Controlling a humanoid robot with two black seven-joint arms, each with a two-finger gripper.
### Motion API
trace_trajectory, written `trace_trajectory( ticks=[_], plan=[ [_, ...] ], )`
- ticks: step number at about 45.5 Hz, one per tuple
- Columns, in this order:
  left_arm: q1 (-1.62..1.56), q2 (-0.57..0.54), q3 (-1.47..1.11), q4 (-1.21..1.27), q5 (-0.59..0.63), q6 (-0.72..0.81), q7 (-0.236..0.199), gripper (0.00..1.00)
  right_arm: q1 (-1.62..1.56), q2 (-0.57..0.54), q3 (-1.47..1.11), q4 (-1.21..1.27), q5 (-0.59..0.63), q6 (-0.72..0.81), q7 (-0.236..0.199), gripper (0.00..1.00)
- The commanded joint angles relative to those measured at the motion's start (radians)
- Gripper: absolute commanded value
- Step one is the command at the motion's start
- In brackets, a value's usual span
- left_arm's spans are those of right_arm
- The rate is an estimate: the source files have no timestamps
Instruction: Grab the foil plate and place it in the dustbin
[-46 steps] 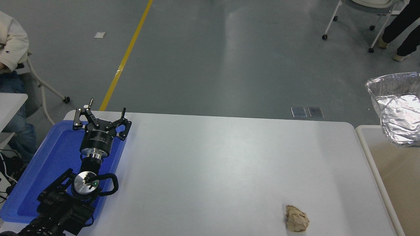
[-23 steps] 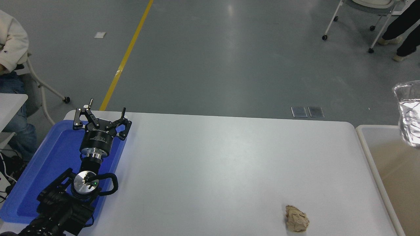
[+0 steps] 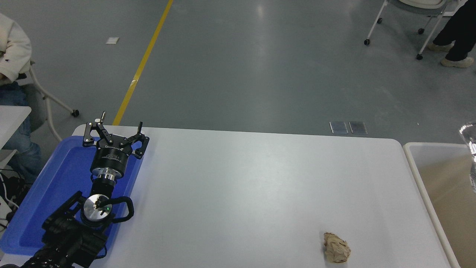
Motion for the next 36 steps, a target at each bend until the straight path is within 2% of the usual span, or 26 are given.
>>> trace_trajectory(
  ticks=[1, 9, 19, 27, 28, 29, 30, 31, 33, 34, 36],
  plan=[
    [-0.001, 0.0, 0.001, 0.0, 0.0, 0.0, 0.0, 1.0, -0.19, 0.131, 0.013, -0.154, 0.127, -0.083, -0.009, 0.0],
    [0.001, 0.0, -0.001, 0.0, 0.0, 0.001, -0.001, 1.0, -0.256, 0.195, -0.002, -0.198, 0.241, -0.112, -0.035, 0.0],
    [-0.001, 0.0, -0.001, 0.002, 0.0, 0.0, -0.001, 1.0, -0.28, 0.215, -0.004, -0.203, 0.244, -0.142, -0.063, 0.0],
    [-0.001, 0.0, -0.001, 0.002, 0.0, 0.0, 0.0, 1.0, -0.282, 0.215, 0.002, -0.203, 0.247, -0.15, -0.066, 0.0],
    [-0.001, 0.0, -0.001, 0.0, 0.0, 0.0, 0.0, 1.0, -0.282, 0.214, 0.004, -0.201, 0.247, -0.149, -0.066, 0.13],
    [-0.001, 0.0, -0.001, 0.0, 0.0, 0.0, 0.0, 1.0, -0.282, 0.214, 0.007, -0.203, 0.247, -0.15, -0.066, 0.47],
    [-0.001, 0.0, -0.001, 0.0, 0.0, 0.0, 0.0, 1.0, -0.28, 0.215, 0.012, -0.201, 0.249, -0.152, -0.066, 0.76],
    [-0.001, 0.0, -0.001, 0.0, 0.0, 0.0, 0.0, 1.0, -0.28, 0.215, 0.016, -0.201, 0.253, -0.152, -0.066, 0.87],
    [-0.001, 0.0, -0.001, 0.0, 0.0, 0.0, 0.0, 1.0, -0.28, 0.217, 0.022, -0.201, 0.276, -0.15, -0.066, 0.9],
    [-0.001, 0.0, -0.001, 0.0, 0.0, 0.0, 0.0, 1.0, -0.279, 0.217, 0.022, -0.2, 0.288, -0.149, -0.066, 0.99],
    [-0.001, 0.0, -0.001, 0.0, 0.0, 0.0, 0.0, 1.0, -0.279, 0.221, 0.022, -0.2, 0.308, -0.147, -0.067, 1.0]
  ],
)
